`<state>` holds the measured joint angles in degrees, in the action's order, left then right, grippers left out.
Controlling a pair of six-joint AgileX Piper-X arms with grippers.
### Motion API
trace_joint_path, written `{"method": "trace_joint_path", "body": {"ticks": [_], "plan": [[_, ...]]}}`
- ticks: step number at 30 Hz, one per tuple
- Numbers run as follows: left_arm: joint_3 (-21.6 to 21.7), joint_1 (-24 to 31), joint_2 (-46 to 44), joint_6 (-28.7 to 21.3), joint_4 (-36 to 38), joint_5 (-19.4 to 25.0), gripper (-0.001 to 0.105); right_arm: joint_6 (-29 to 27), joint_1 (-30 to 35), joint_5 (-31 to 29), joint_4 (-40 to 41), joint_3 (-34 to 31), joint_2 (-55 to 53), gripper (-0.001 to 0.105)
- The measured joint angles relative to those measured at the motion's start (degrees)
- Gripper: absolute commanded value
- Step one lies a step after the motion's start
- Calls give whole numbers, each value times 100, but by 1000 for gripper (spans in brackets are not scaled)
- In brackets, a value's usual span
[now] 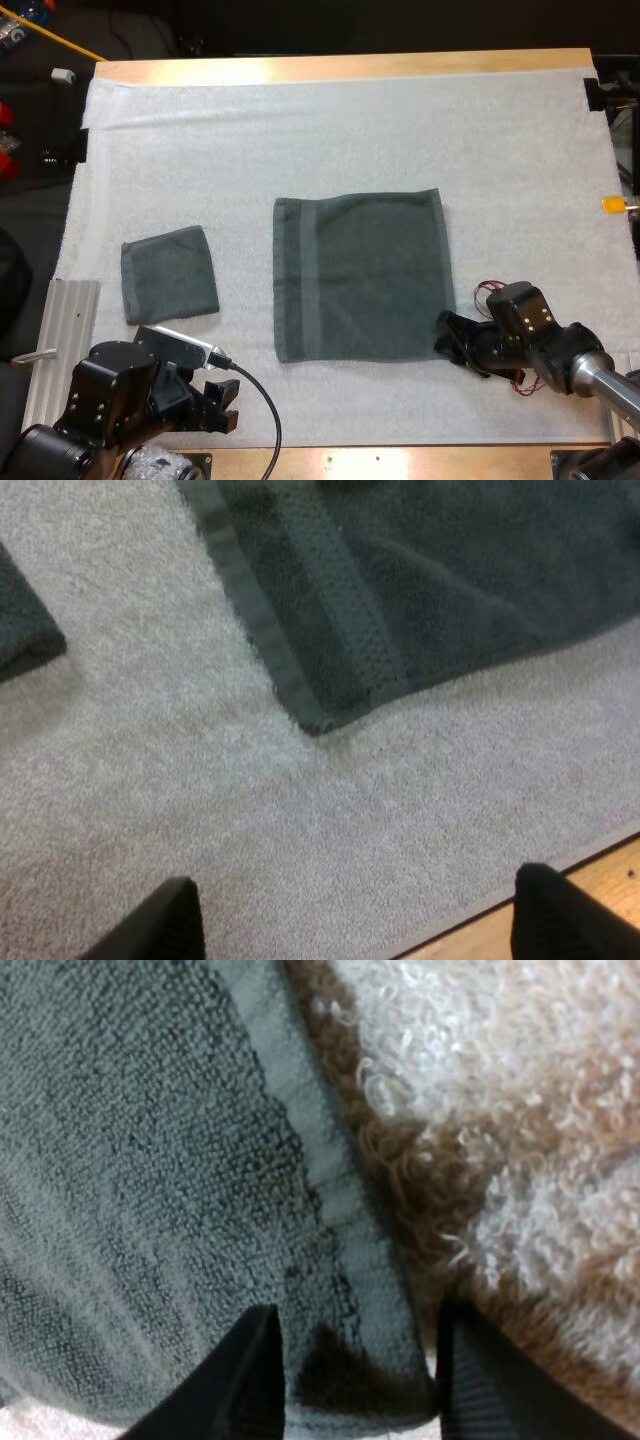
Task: Pick towel from pile, fold and stack
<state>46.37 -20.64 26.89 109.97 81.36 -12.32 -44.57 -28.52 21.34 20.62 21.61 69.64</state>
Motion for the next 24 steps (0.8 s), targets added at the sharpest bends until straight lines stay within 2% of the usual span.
{"method": "trace_joint_path", "body": {"ticks": [1, 5, 6, 9, 13, 17, 19, 24], "plan": [[-34, 0, 3, 0, -16, 0, 62, -5, 0, 0, 15, 0, 0, 32], [-243, 0, 13, 0, -86, 0, 62, -108, 0, 0, 16, 0, 0, 5], [-325, 0, 13, 0, -118, 0, 62, -118, 0, 0, 16, 0, 0, 1], [-613, 0, 25, 0, -336, 0, 62, -152, 0, 0, 16, 0, 0, 0], [-1015, 0, 24, 31, -797, -316, 62, -282, 0, 0, 43, 0, 0, 0], [-1390, 0, 24, 222, -1350, -542, 62, -299, 0, 0, 109, 0, 0, 0], [-1715, 0, 32, 508, -1854, -592, 62, -299, 0, 0, 169, 0, 0, 0], [-1922, 0, 337, 817, -2335, -635, 62, -299, 0, 0, 192, 0, 0, 0]]}}
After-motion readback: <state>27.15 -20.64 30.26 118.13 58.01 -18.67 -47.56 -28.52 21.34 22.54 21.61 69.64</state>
